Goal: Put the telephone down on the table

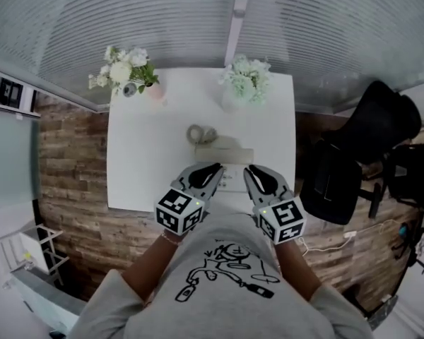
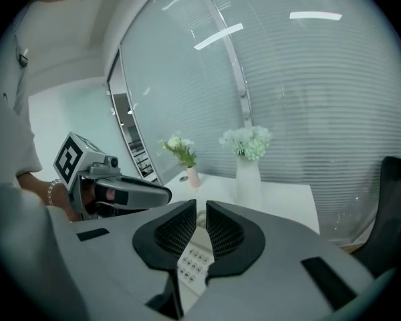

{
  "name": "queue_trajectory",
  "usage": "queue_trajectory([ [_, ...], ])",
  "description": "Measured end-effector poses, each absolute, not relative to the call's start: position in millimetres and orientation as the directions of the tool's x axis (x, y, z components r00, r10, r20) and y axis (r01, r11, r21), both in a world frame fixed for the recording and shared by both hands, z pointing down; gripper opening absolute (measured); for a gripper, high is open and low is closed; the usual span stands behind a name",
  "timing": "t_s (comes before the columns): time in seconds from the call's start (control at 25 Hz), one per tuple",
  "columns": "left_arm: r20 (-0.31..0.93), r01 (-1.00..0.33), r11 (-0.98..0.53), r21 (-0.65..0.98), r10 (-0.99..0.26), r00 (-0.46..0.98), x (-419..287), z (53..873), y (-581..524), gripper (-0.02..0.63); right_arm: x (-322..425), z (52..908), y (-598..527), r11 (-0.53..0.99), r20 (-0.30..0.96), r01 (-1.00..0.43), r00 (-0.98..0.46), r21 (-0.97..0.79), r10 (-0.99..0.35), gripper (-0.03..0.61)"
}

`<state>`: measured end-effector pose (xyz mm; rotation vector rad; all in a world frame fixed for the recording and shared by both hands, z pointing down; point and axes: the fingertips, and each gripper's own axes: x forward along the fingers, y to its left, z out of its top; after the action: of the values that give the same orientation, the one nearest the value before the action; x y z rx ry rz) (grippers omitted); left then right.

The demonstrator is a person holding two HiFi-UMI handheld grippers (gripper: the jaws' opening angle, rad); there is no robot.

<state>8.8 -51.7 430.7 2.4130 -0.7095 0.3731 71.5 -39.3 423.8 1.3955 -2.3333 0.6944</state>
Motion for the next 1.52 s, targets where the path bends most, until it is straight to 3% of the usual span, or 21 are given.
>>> queue_trajectory([
  [0.12, 0.343, -0.543, -0.725, 0.423, -0.426, 0.837, 12.4, 397.5, -46.9, 0.003, 66.8, 390.0, -38.3, 0.427, 0.447, -0.882, -0.470, -0.200, -0.761, 0.058],
  [0.44, 0.153, -0.490, -0.807, 0.330, -0.466, 0.871, 13.3, 316.1, -34.2, 0.002, 47.7, 309.0, -25.8, 0.518, 0.281, -0.840, -0.543, -0.162, -0.792, 0.049],
  [0.76, 0.099, -0.468, -0.833, 0.295, -0.460, 0.882, 13.2, 284.3, -20.3, 0.003, 36.8, 274.9, -16.5, 0.557, 0.222, -0.820, -0.572, -0.132, -0.790, 0.035],
  [0.92, 0.131, -0.477, -0.829, 0.291, -0.459, 0.879, 14.7, 279.2, -17.0, 0.002, 33.0, 266.6, -14.1, 0.574, 0.192, -0.808, -0.590, -0.135, -0.784, 0.034],
  [1.52, 0.112, -0.493, -0.820, 0.290, -0.483, 0.869, 9.4, 272.9, -16.1, 0.002, 35.7, 261.2, -9.6, 0.555, 0.187, -0.821, -0.570, -0.132, -0.800, 0.034],
])
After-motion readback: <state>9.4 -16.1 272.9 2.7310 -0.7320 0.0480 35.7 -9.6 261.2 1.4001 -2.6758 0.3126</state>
